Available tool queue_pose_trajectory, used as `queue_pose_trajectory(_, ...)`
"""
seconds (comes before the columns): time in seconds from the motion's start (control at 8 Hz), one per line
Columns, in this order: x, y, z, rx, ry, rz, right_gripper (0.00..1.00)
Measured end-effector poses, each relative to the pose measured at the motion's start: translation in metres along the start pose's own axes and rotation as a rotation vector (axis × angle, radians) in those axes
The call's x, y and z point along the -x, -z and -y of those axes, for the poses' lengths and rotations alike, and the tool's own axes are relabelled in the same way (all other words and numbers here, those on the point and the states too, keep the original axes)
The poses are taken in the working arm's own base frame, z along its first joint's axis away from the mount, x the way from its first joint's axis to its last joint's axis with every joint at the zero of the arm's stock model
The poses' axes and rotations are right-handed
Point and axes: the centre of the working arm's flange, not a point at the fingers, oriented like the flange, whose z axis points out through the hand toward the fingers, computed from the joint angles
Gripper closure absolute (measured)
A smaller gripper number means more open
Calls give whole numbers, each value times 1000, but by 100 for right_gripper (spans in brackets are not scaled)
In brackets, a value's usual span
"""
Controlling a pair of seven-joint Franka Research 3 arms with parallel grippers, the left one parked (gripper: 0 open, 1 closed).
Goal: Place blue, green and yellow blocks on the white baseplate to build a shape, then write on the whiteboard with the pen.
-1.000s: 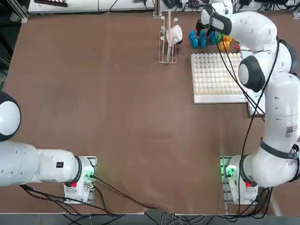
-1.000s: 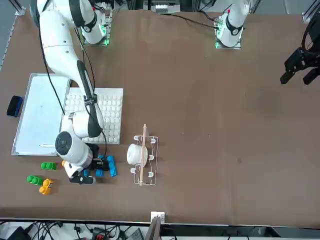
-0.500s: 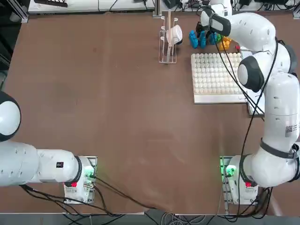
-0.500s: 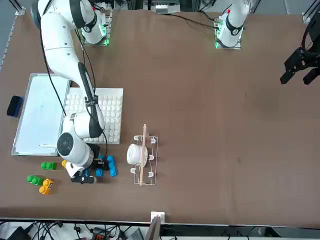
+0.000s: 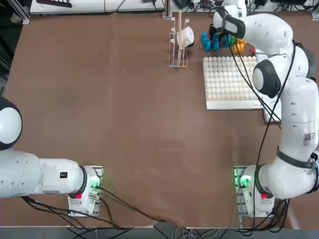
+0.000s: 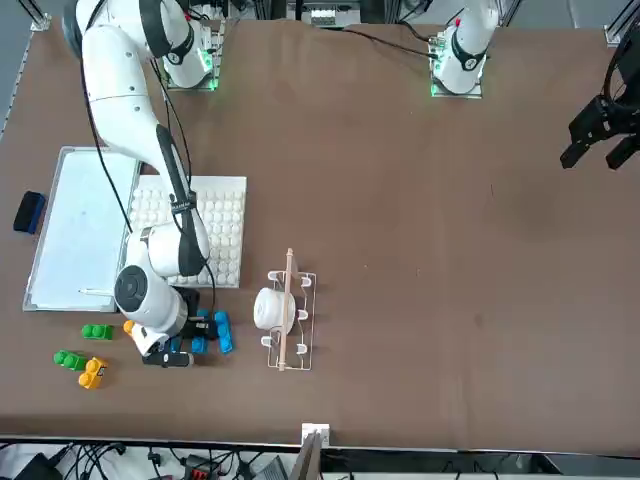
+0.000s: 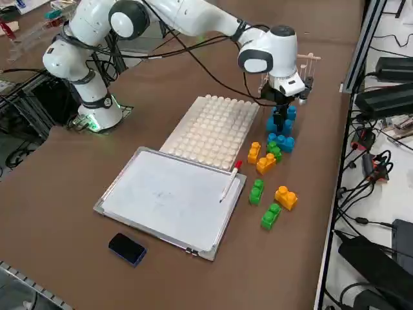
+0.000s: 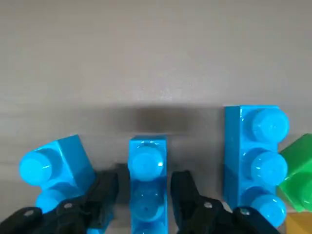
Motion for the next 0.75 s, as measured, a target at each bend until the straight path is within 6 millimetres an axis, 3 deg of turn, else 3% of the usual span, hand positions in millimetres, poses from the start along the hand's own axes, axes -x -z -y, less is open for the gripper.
queue_pose_trajectory(0.75, 0, 0, -2, 1, 20, 0, 45)
